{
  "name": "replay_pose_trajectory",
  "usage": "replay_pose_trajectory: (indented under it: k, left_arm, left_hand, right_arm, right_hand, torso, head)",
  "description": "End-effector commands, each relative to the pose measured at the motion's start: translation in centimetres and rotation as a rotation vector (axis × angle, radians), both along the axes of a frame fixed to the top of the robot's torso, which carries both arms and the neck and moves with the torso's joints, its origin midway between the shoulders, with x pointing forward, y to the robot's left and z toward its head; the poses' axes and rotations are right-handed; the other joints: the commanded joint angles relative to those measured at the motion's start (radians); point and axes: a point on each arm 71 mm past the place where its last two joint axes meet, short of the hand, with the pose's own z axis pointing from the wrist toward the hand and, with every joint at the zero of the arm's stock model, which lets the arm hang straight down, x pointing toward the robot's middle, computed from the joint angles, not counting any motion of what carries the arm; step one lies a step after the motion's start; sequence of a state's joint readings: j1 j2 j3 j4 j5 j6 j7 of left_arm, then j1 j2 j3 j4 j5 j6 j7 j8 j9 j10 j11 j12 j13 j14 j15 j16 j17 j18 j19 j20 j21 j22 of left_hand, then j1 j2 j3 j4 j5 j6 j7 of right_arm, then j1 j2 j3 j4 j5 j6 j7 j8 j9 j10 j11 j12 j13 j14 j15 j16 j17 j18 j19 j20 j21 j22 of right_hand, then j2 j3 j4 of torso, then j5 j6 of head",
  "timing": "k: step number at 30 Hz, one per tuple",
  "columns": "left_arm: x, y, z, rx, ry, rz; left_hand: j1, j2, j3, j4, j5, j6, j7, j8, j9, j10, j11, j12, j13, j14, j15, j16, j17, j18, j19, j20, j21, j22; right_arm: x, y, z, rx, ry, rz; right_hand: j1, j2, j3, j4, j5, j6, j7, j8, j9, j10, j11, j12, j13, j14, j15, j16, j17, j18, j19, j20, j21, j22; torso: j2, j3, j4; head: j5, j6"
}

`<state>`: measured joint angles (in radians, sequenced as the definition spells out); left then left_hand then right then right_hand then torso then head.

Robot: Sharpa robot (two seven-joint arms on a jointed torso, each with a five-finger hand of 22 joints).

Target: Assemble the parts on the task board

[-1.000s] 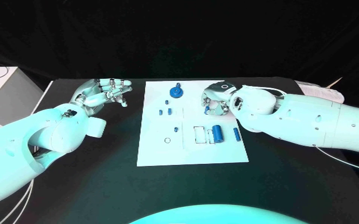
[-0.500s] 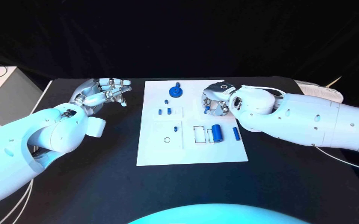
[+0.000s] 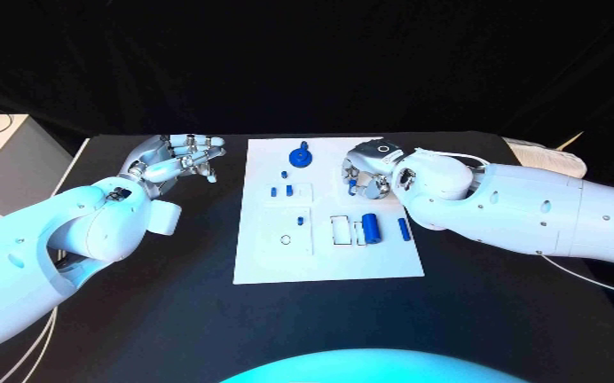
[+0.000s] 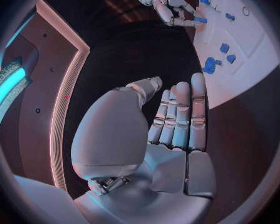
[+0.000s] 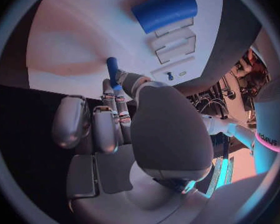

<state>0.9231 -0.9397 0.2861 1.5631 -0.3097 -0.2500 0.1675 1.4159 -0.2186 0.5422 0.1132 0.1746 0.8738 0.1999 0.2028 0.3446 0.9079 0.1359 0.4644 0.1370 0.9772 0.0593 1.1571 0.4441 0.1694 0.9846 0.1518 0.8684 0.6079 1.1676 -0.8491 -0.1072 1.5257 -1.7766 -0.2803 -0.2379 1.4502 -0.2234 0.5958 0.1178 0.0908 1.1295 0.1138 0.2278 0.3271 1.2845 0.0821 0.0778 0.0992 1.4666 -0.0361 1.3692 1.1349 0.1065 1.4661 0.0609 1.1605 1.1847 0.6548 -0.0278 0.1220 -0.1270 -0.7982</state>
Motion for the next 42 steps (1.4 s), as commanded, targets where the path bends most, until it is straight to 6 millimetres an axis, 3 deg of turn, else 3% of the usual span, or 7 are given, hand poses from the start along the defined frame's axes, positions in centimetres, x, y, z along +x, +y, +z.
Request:
replay_pose_trajectory:
  k: [1,9,13,21,27,30,42]
  left_arm:
    - [0.0,-0.1,0.0,-0.011,-0.003,-0.01]
    - [0.3,-0.2,-0.2,-0.015,0.001,-0.004]
    - [0.3,-0.4,-0.4,-0.02,0.004,-0.007]
    - [0.4,-0.8,-0.6,-0.027,0.008,-0.013]
    - [0.4,-1.1,-0.7,-0.032,0.01,-0.019]
    - [0.4,-1.2,-0.7,-0.033,0.011,-0.021]
    - [0.4,-1.2,-0.7,-0.033,0.013,-0.022]
  left_hand:
    - [0.007,0.0,0.0,0.008,0.006,0.004,0.0,0.004,0.001,-0.006,0.001,0.006,-0.001,-0.006,0.002,-0.001,0.001,0.016,0.007,-0.001,-0.004,-0.001]
    - [0.007,0.0,0.0,0.008,0.006,0.004,0.0,0.004,0.001,-0.006,0.001,0.006,-0.001,-0.006,0.002,-0.001,0.001,0.016,0.007,-0.001,-0.004,-0.001]
    - [0.008,0.001,0.0,0.009,0.005,0.004,0.0,0.004,0.001,-0.006,0.001,0.007,-0.002,-0.006,0.002,-0.001,0.001,0.016,0.008,-0.001,-0.004,-0.001]
    - [0.008,0.001,0.0,0.009,0.005,0.004,0.0,0.004,0.001,-0.006,0.001,0.007,-0.002,-0.006,0.002,-0.001,0.001,0.016,0.008,-0.001,-0.004,-0.001]
    - [0.008,0.001,0.0,0.009,0.005,0.004,0.0,0.004,0.001,-0.006,0.001,0.007,-0.002,-0.006,0.002,-0.001,0.001,0.016,0.008,-0.001,-0.004,-0.001]
    - [0.008,0.001,0.0,0.009,0.005,0.004,0.0,0.004,0.001,-0.006,0.001,0.007,-0.002,-0.006,0.002,-0.001,0.001,0.016,0.008,-0.001,-0.004,-0.001]
    - [0.009,0.0,0.0,0.009,0.005,0.004,0.0,0.004,0.001,-0.006,0.001,0.008,-0.002,-0.006,0.002,-0.001,0.001,0.016,0.008,-0.001,-0.004,-0.001]
  right_arm:
    - [-0.3,0.4,1.2,0.061,-0.077,0.01]
    - [-2.2,2.6,3.3,0.134,-0.116,0.092]
    - [-3.4,5.0,3.6,0.165,-0.113,0.164]
    - [-5.8,9.7,2.2,0.202,-0.077,0.285]
    - [-6.9,12.0,0.4,0.202,-0.032,0.335]
    - [-7.1,12.5,-0.5,0.191,-0.008,0.34]
    - [-7.2,12.8,-2.6,0.156,0.021,0.311]
  right_hand:
    - [0.012,0.027,0.031,-0.031,-0.004,0.006,-0.002,0.007,0.004,0.046,-0.043,0.001,0.026,0.027,-0.006,0.004,0.001,-0.016,0.005,-0.006,0.004,0.002]
    - [0.01,0.026,0.035,-0.036,-0.003,0.007,-0.002,0.009,0.007,0.047,-0.043,0.0,0.027,0.027,-0.006,0.006,0.005,-0.017,0.006,-0.006,0.009,0.006]
    - [0.01,0.026,0.036,-0.038,-0.002,0.006,-0.001,0.009,0.007,0.047,-0.043,0.0,0.028,0.028,-0.006,0.006,0.005,-0.017,0.006,-0.006,0.009,0.006]
    - [0.005,0.025,0.043,-0.045,0.006,0.004,0.0,0.01,0.011,0.047,-0.042,-0.003,0.03,0.027,-0.005,0.005,0.002,-0.016,0.004,-0.006,0.005,0.003]
    - [0.004,0.024,0.044,-0.047,0.008,0.003,0.001,0.01,0.012,0.047,-0.041,-0.004,0.031,0.027,-0.005,0.005,0.002,-0.016,0.004,-0.006,0.004,0.003]
    - [0.003,0.024,0.046,-0.049,0.009,0.003,0.001,0.01,0.012,0.047,-0.041,-0.004,0.031,0.027,-0.005,0.005,0.0,-0.016,0.004,-0.006,0.003,0.002]
    - [0.001,0.024,0.047,-0.051,0.011,0.002,0.001,0.01,0.013,0.047,-0.041,-0.005,0.031,0.026,-0.005,0.004,-0.001,-0.016,0.003,-0.006,0.002,0.001]
  torso:
    - [-0.001,0.0003,-0.0013]
    - [-0.003,-0.0001,-0.0012]
    - [-0.005,0.0005,-0.0025]
    - [-0.012,-0.0032,-0.0048]
    - [-0.015,-0.0075,-0.0019]
    - [-0.015,-0.0082,-0.0019]
    - [-0.013,-0.0033,-0.003]
  head:
    - [0.001,0.002]
    - [0.006,0.005]
    - [0.013,0.007]
    - [0.027,0.004]
    - [0.036,-0.002]
    - [0.041,-0.004]
    - [0.056,-0.013]
